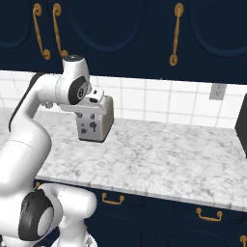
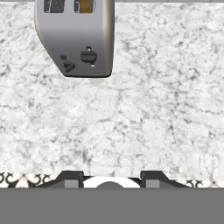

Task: Start the toaster. Once the lever pops up, take the bread to the plate on the dining counter.

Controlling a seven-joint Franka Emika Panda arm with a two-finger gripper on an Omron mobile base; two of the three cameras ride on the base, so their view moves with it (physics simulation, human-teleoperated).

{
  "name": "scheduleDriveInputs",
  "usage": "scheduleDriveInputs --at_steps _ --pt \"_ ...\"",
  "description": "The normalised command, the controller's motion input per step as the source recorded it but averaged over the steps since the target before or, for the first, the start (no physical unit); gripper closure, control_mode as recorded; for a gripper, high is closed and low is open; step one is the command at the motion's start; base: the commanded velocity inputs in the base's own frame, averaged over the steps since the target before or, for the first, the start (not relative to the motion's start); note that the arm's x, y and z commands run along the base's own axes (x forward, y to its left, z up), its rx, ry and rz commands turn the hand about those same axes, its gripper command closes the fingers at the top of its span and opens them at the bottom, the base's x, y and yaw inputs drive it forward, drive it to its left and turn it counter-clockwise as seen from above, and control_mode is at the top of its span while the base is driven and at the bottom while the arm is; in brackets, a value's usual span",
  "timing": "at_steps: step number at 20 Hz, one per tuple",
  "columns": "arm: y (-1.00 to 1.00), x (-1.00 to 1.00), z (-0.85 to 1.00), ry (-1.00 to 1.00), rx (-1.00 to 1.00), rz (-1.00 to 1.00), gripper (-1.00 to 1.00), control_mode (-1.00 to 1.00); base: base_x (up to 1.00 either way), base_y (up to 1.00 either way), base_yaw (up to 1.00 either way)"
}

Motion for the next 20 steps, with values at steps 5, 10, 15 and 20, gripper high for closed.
scheduleDriveInputs --at_steps 5,10,15,20 --pt "0.22 -0.08 -0.04 0.0 0.0 0.0 -1.0 -1.0 0.0 0.0 0.0" --pt "0.4 -0.01 -0.1 -0.17 0.0 -0.04 -1.0 -1.0 0.0 0.0 0.0" --pt "0.0 0.18 -0.11 -0.17 0.0 -0.08 -1.0 -1.0 0.0 0.0 0.0" --pt "0.0 0.1 -0.25 -0.13 0.0 -0.02 -1.0 -1.0 0.0 0.0 0.0"
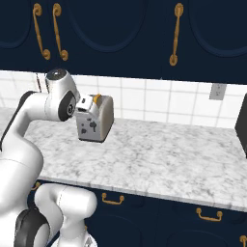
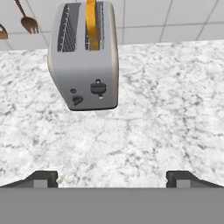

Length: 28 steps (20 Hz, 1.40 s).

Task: Start the toaster. Once the lever pops up, take the bread to the plate on the dining counter.

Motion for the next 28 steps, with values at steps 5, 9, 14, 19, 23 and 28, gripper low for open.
scheduleDriveInputs --at_steps 5,9,14,19,23,28 --pt "-0.01 0.16 -0.06 -0.07 0.0 0.0 -1.0 -1.0 0.0 0.0 0.0" --pt "0.0 0.15 -0.06 -0.04 0.0 0.0 -1.0 -1.0 0.0 0.0 0.0" --pt "0.0 0.2 -0.06 -0.02 0.0 0.0 -1.0 -1.0 0.0 0.0 0.0" --pt "0.0 0.26 -0.11 -0.01 0.0 0.0 -1.0 -1.0 0.0 0.0 0.0" --pt "0.0 0.18 -0.23 0.0 0.0 0.0 -1.0 -1.0 0.0 0.0 0.0" --pt "0.0 0.17 -0.18 0.0 0.0 0.0 -1.0 -1.0 0.0 0.0 0.0"
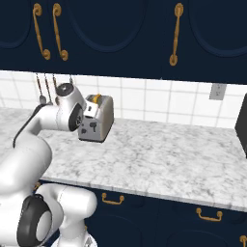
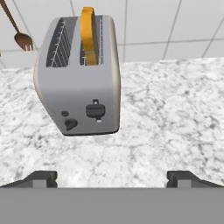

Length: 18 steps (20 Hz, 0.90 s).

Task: Start the toaster. Once the lever pops up, take the bread to the plate on the dining counter.

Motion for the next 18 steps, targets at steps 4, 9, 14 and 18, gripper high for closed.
scheduleDriveInputs --at_steps 4,9,14,18 --pt "0.0 0.36 -0.01 0.0 0.0 0.0 -1.0 -1.0 0.0 0.0 0.0" --pt "0.0 0.44 0.0 0.0 0.01 0.0 -1.0 -1.0 0.0 0.0 0.0" --pt "0.0 0.43 -0.05 0.0 0.0 0.0 -1.0 -1.0 0.0 0.0 0.0" --pt "0.0 0.34 -0.26 0.0 0.0 0.0 -1.0 -1.0 0.0 0.0 0.0"
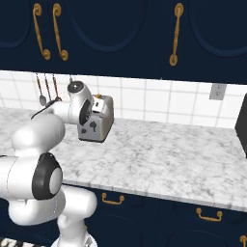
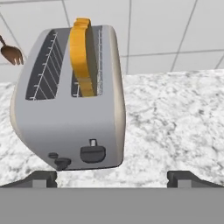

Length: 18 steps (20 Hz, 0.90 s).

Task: Start the toaster. Once the lever pops up, take the bread to the plate on the dining counter.

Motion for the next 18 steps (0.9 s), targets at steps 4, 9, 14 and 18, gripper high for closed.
scheduleDriveInputs --at_steps 4,9,14,18 --pt "0.0 0.16 -0.47 0.0 0.0 0.0 -1.0 -1.0 0.0 0.0 0.0" --pt "0.0 0.17 -0.37 0.0 0.0 0.0 -1.0 -1.0 0.0 0.0 0.0" --pt "-0.02 0.15 -0.19 0.0 0.0 0.0 -1.0 -1.0 0.0 0.0 0.0" --pt "-0.1 0.03 -0.22 0.0 0.0 0.0 -1.0 -1.0 0.0 0.0 0.0"
